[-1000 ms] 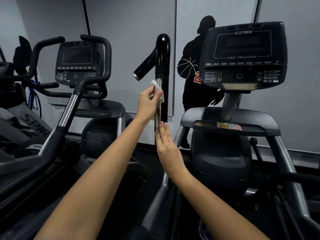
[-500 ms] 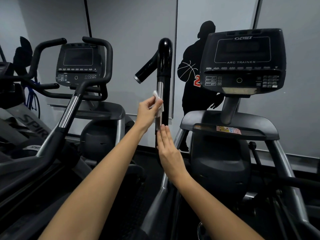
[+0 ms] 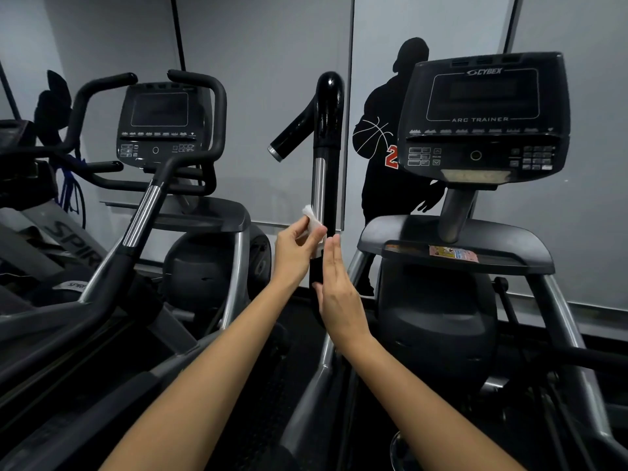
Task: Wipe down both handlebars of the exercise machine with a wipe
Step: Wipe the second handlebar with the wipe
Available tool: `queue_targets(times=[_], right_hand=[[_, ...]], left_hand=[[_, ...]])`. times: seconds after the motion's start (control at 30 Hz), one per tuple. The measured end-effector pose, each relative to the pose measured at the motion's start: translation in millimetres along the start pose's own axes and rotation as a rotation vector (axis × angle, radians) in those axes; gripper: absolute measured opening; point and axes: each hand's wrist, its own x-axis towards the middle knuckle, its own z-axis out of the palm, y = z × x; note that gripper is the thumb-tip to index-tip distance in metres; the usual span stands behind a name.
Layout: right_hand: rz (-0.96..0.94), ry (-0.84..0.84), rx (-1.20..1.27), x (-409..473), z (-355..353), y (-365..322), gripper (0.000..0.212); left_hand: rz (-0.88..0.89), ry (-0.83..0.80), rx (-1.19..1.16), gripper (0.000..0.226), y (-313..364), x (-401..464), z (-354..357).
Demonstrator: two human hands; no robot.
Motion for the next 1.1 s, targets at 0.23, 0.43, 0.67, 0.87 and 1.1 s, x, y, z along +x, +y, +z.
queue_targets(times=[0.23,0.43,0.67,0.87,1.1], right_hand=[[-0.023,0.010,-0.001,-0.4,0.2,-0.3,0.101],[-0.048,-0.007,-0.107,0.8,-3.1,1.0,0.082],[-0.053,0.006,-0.167,0.7,-1.6,1.7,0.071],[-0.064,0.007,-0.153,0.9,-0.9,3.9,0.071],[-0.088,-0.009,-0.099,2.2,1.5,8.5,0.082]], left_hand=[[-0.060,-0.010,0.065,0.027,-9.3,-15.4,1.0],[0.054,0.066,0.090,0.034,28.8,34.8,5.7],[0.050,0.120,0.103,0.037,32.0,42.5,8.5],[0.145,0.208,0.285,0.034,35.1,41.6,17.0],[0.312,0.299,0.455,0.034,40.3,53.9,35.9]])
